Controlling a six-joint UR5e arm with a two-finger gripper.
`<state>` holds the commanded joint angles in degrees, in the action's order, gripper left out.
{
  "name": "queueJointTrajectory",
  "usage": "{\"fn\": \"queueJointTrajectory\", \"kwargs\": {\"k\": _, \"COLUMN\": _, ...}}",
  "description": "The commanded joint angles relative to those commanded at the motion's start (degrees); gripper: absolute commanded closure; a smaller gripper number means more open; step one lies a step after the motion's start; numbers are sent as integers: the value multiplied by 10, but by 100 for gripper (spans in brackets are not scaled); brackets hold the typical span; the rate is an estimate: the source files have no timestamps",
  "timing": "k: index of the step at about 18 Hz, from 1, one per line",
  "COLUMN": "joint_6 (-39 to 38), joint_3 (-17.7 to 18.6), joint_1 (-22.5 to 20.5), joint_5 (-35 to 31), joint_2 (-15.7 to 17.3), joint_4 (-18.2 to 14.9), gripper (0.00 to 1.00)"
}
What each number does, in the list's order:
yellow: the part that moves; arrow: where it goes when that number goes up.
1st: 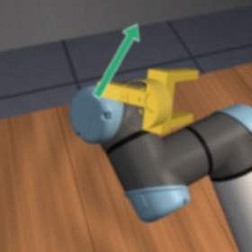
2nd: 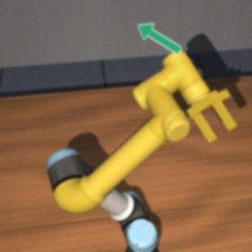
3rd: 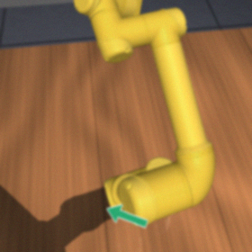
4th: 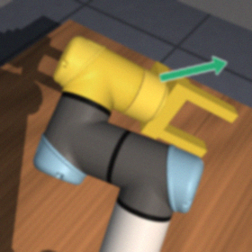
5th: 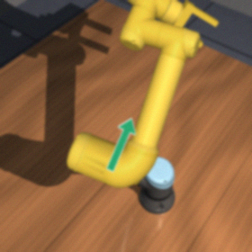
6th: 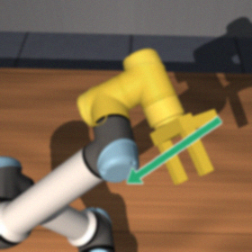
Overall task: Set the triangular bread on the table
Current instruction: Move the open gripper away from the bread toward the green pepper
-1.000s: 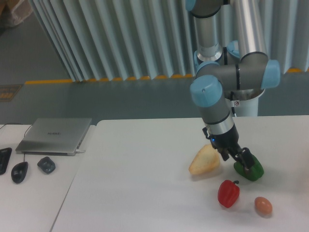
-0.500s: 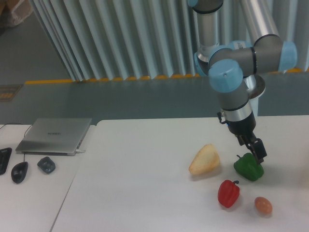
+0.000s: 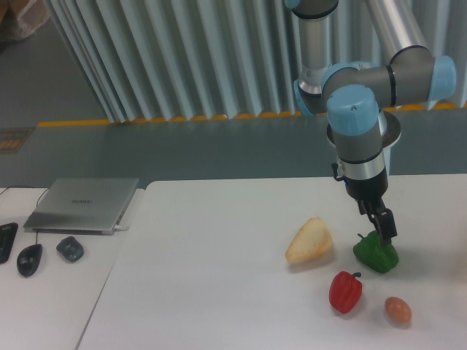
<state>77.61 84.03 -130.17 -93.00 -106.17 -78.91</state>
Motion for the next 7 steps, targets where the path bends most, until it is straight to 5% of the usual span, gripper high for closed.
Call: {"fn": "queueJointTrajectory", "kwargs": {"k": 7, "joint_6": 0, "joint_3": -4, "joint_1": 10, "joint_5": 15, "joint_2": 8, "joint_4": -50, "gripper": 0}}
